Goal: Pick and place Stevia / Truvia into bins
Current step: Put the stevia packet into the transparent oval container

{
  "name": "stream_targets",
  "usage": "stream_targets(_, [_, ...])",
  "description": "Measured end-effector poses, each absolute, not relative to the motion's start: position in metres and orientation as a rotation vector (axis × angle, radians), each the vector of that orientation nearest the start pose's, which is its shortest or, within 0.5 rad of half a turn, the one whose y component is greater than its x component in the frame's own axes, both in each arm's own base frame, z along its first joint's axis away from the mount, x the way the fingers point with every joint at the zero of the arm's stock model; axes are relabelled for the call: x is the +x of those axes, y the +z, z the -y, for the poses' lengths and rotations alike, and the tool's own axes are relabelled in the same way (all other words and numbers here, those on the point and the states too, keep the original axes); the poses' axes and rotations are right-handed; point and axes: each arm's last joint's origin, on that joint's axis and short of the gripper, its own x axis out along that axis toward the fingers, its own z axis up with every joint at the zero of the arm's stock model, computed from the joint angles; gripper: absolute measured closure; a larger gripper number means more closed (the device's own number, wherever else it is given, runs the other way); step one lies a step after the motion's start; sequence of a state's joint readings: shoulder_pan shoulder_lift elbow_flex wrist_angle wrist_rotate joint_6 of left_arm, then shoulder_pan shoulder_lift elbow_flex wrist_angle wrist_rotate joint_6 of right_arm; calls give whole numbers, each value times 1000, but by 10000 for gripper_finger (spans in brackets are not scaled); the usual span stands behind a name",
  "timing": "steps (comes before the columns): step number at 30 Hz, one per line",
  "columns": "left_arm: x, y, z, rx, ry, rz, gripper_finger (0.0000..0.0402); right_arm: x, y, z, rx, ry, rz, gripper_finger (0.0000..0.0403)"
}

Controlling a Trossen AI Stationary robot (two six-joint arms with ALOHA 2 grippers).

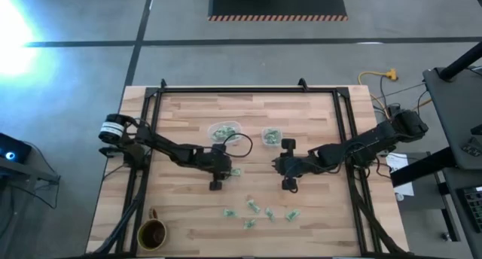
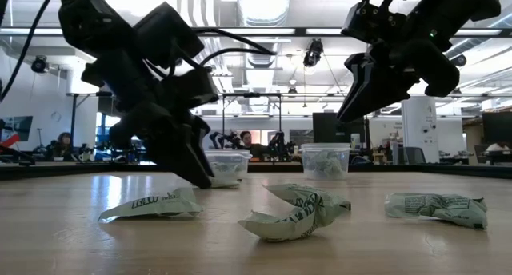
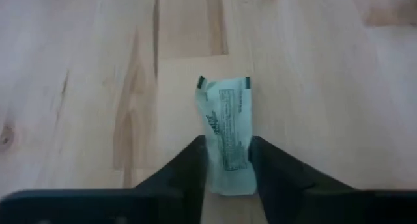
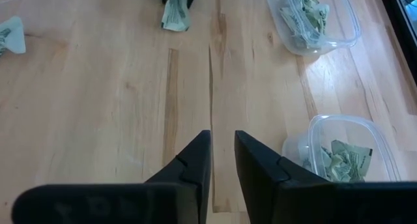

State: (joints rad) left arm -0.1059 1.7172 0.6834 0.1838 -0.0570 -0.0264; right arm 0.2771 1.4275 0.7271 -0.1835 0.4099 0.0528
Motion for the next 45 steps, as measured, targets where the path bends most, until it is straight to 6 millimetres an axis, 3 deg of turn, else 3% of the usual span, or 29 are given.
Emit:
stream_targets(5, [298, 113, 30, 64, -52, -844, 381, 261, 180, -62, -248, -146, -827, 346])
stream_targets(7, [298, 113, 30, 79, -59, -843, 395, 261, 180, -62, -248, -146, -827, 346])
stream_targets(17, [301, 126, 30, 114, -55, -816, 400, 261, 180, -62, -248, -146, -828, 346])
stream_targets(28, [287, 178, 19, 276, 211, -688, 401, 261, 179, -62, -248, -146, -827, 346])
stream_targets(36, [274, 191, -16, 350, 458, -731, 402, 261, 179, -62, -232, -152, -821, 346])
stream_targets(41, [274, 179, -44, 319, 540, -805, 402, 261, 179, -62, -232, -152, -820, 346])
stream_targets(45, [276, 167, -52, 284, 508, -852, 402, 261, 179, -62, -232, -152, -821, 346])
